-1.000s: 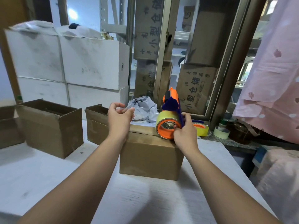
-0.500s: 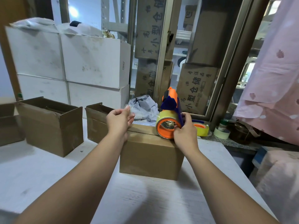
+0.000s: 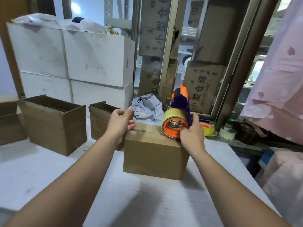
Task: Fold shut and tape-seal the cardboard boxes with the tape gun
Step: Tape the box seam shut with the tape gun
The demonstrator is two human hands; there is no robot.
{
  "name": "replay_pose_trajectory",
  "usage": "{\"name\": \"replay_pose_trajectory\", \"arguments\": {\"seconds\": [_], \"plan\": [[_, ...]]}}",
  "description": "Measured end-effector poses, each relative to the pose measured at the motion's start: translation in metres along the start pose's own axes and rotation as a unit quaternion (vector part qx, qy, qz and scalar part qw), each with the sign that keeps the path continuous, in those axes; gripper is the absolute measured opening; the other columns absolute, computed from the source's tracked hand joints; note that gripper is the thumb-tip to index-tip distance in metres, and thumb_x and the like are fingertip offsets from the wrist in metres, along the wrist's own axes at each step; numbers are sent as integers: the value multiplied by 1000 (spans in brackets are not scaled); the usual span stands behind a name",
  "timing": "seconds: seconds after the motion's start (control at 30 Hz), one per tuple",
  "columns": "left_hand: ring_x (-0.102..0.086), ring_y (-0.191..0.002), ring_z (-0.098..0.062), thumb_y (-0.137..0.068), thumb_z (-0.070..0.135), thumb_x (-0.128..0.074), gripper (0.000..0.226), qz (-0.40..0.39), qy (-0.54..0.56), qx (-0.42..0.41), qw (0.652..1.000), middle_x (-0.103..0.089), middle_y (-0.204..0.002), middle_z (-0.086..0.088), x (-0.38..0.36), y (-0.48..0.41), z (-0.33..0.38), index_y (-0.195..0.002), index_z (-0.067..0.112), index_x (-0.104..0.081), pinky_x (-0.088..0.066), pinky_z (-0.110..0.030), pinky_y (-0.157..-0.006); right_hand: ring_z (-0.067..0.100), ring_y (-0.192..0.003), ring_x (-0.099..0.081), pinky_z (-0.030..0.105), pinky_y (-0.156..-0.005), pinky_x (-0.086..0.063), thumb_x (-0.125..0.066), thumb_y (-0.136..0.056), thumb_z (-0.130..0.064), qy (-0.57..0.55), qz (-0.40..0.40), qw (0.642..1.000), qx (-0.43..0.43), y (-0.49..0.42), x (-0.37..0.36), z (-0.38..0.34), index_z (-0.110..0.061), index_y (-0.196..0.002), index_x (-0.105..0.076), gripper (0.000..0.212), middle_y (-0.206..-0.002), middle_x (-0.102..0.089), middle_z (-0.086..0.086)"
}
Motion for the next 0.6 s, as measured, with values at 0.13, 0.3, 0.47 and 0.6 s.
{"name": "replay_pose_trajectory", "arguments": {"seconds": [0.13,0.3,0.47,0.6], "plan": [[-61,-76,-16,-77,34,-77,51,-13,-111,-47,993,-58,-110,-11,4,1,-2,-112,12,-48,-57,-29,-74,25,-101,-54,40,-82,-48,-49,-84,-1,-3,11,1000,-4,0,-2,1,-35,-108,-45,42,-107,-59,-1],[-56,-92,-17,-69,34,-83,60,-33,-317,-74,945,-51,-108,-1,0,4,3,-116,21,-49,-48,-29,-79,24,-102,-54,42,-84,-49,-49,-84,-1,-4,14,1000,-11,1,-1,1,-32,-115,-47,43,-110,-59,-2],[-50,-100,-20,-81,12,-63,45,-24,-479,-133,867,-51,-120,-6,-10,5,1,-122,22,-48,-40,-28,-77,24,-102,-54,43,-84,-51,-48,-84,-1,-4,12,1000,-13,2,-1,-1,-34,-113,-46,44,-109,-59,-2],[-56,-100,-23,-83,5,-57,41,-9,-411,-120,904,-56,-107,-3,-6,6,1,-121,20,-49,-50,-36,-86,23,-104,-54,35,-82,-50,-50,-86,1,-5,9,1000,-10,2,-1,0,-28,-120,-46,45,-113,-58,0]]}}
Point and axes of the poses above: each hand's wrist, its own y-axis away from the middle knuckle, its own x-axis out of the back of the hand, z = x × y, the point moved 2 cm from there along -y, towards the middle knuckle
